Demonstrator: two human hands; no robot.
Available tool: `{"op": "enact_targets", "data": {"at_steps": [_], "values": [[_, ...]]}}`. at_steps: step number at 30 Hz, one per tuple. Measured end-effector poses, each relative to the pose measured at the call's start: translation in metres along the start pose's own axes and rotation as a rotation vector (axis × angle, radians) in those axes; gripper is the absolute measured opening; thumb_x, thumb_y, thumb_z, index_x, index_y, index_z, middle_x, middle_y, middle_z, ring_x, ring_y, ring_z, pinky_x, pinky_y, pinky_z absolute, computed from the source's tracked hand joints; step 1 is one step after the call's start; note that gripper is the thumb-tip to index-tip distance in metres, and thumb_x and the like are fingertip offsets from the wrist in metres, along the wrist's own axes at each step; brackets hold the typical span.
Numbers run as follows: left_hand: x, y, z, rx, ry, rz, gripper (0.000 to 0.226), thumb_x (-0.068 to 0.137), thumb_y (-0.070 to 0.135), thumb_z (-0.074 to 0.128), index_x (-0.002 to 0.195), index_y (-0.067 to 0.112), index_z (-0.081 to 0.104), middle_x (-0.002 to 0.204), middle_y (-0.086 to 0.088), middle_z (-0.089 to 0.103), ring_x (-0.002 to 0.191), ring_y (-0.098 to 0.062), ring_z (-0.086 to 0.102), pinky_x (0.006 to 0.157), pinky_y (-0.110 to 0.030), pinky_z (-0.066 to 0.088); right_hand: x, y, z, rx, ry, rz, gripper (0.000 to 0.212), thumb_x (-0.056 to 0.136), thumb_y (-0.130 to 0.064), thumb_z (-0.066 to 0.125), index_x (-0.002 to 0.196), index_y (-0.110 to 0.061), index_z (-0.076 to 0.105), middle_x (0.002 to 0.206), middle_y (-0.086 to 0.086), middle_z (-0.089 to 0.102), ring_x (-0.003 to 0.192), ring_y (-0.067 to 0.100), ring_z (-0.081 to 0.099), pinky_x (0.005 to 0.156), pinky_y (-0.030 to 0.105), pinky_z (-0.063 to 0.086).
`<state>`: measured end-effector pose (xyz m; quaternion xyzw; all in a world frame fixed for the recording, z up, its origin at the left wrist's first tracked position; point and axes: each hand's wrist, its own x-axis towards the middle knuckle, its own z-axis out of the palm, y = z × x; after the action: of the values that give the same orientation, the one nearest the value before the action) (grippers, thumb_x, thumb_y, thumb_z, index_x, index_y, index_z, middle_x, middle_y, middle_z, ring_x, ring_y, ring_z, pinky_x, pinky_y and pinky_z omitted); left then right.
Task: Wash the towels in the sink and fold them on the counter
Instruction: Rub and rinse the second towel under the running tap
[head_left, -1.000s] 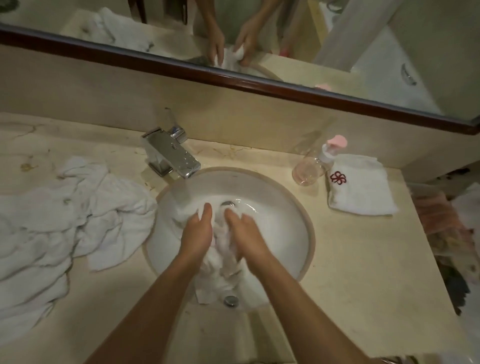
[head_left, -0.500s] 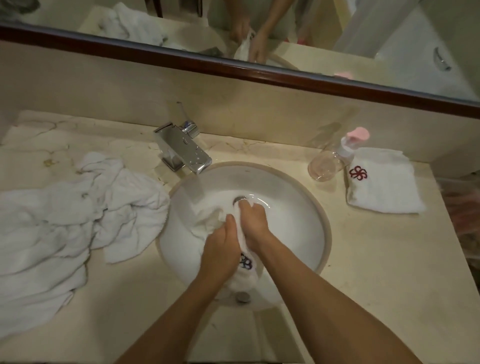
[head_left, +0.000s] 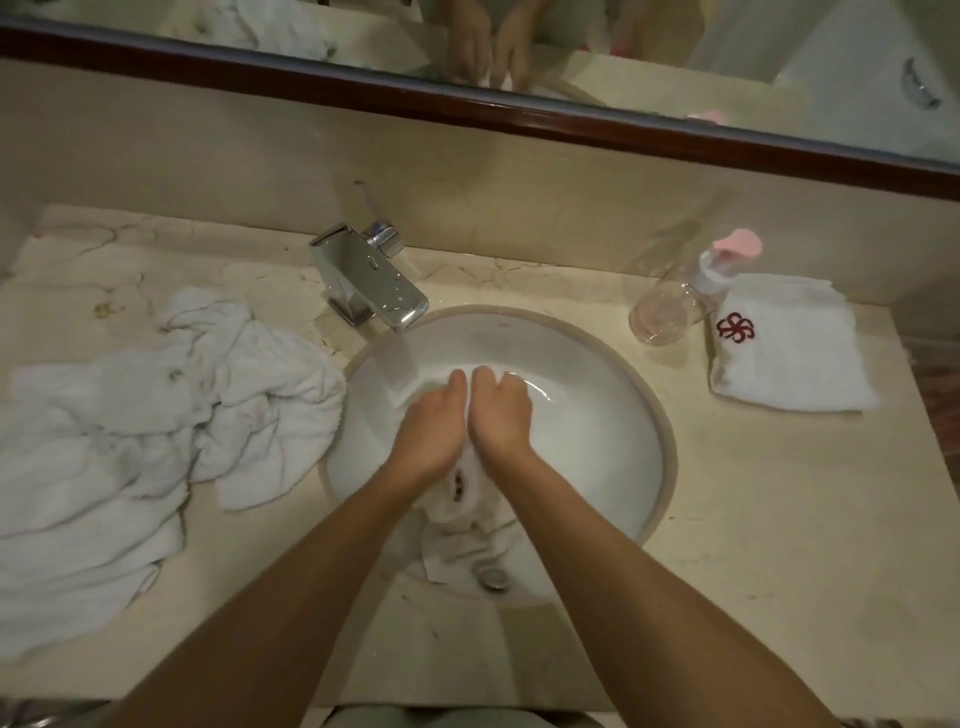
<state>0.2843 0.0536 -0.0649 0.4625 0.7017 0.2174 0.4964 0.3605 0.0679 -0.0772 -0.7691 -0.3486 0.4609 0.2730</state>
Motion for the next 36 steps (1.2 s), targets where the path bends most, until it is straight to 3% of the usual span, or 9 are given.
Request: {"op": "enact_targets", "data": {"at_steps": [4,8,11,14,17,20,24,32,36], "values": [[-0.043,-0.008,0.011,-0.097,-0.055,0.180,0.046,0.107,0.034,0.034,0.073,0.017,0.060,0.069,0.009,0.061,0.065,0.000,0.053,0.065,-0.018,0.038,0.036,0.018,-0.033,0.372,0.163,0.282,0.035,0.100,-0.028,0.045,0.112,0.000,0.061,0.097,0.012,0.062,0.087,0.029,0.060,0.074,0.034,0.049],[-0.029,-0.039,-0.004,-0.634,0.074,-0.233,0.034,0.102,0.037,0.048,0.096,0.012,0.071,0.084,-0.006,0.071,0.070,-0.019,0.067,0.067,-0.030,0.054,0.011,0.050,-0.086,1.098,-0.146,0.403,0.064,0.090,-0.061,0.047,0.112,-0.006,0.071,0.109,0.019,0.072,0.098,0.035,0.070,0.088,0.042,0.054],[-0.029,-0.062,-0.013,-1.183,-0.083,-0.476,0.045,0.098,0.038,0.045,0.110,0.002,0.071,0.084,-0.015,0.074,0.062,-0.025,0.072,0.050,-0.031,0.057,-0.026,0.070,-0.105,1.251,-0.418,0.447,0.031,0.082,-0.023,0.080,0.104,-0.002,0.076,0.114,0.020,0.072,0.098,0.031,0.072,0.074,0.030,0.060],[-0.024,-0.071,-0.012,-1.165,-0.203,-0.566,0.043,0.089,0.027,0.047,0.089,-0.002,0.077,0.084,-0.018,0.074,0.068,-0.028,0.073,0.056,-0.035,0.060,-0.033,0.076,-0.092,1.320,-0.622,0.602,0.045,0.062,-0.002,0.093,0.103,0.002,0.075,0.109,0.022,0.072,0.098,0.028,0.072,0.066,0.024,0.059],[-0.004,-0.063,-0.001,-0.886,-0.191,-0.549,0.033,0.098,0.027,0.050,0.113,0.003,0.069,0.101,-0.016,0.074,0.087,-0.029,0.073,0.078,-0.037,0.059,-0.023,0.065,-0.069,0.934,-0.470,0.557,0.064,0.092,-0.053,0.058,0.120,0.003,0.069,0.121,0.024,0.068,0.102,0.035,0.071,0.082,0.043,0.060],[0.014,-0.039,0.005,-0.418,-0.070,-0.329,0.048,0.102,0.043,0.043,0.131,0.008,0.058,0.127,-0.009,0.064,0.116,-0.030,0.060,0.104,-0.041,0.045,-0.020,0.040,-0.036,0.572,-0.396,0.412,0.053,0.100,-0.049,0.050,0.122,-0.003,0.067,0.117,0.019,0.071,0.108,0.033,0.069,0.098,0.045,0.052],[-0.008,-0.009,0.018,-0.143,0.009,-0.108,0.047,0.108,0.037,0.026,0.114,0.010,0.064,0.116,-0.008,0.068,0.100,-0.023,0.062,0.085,-0.030,0.044,-0.021,0.016,-0.010,0.189,-0.057,0.009,0.027,0.100,-0.037,0.051,0.092,-0.013,0.060,0.091,0.006,0.068,0.091,0.026,0.067,0.089,0.042,0.052],[0.004,-0.019,0.002,-0.203,0.054,-0.189,0.052,0.107,0.039,0.022,0.117,0.009,0.062,0.121,-0.013,0.065,0.105,-0.026,0.061,0.096,-0.036,0.046,-0.025,0.028,0.014,0.176,-0.139,0.009,0.039,0.078,-0.045,0.048,0.085,-0.009,0.061,0.080,0.007,0.065,0.080,0.027,0.064,0.081,0.046,0.053],[-0.023,-0.015,0.017,-0.100,-0.038,-0.001,0.047,0.108,0.036,0.024,0.118,0.011,0.063,0.107,0.007,0.058,0.105,-0.014,0.053,0.090,-0.025,0.035,0.011,0.018,-0.002,0.159,0.075,0.144,0.026,0.094,-0.031,0.046,0.083,-0.012,0.060,0.080,0.007,0.063,0.080,0.028,0.059,0.079,0.040,0.049]]}}
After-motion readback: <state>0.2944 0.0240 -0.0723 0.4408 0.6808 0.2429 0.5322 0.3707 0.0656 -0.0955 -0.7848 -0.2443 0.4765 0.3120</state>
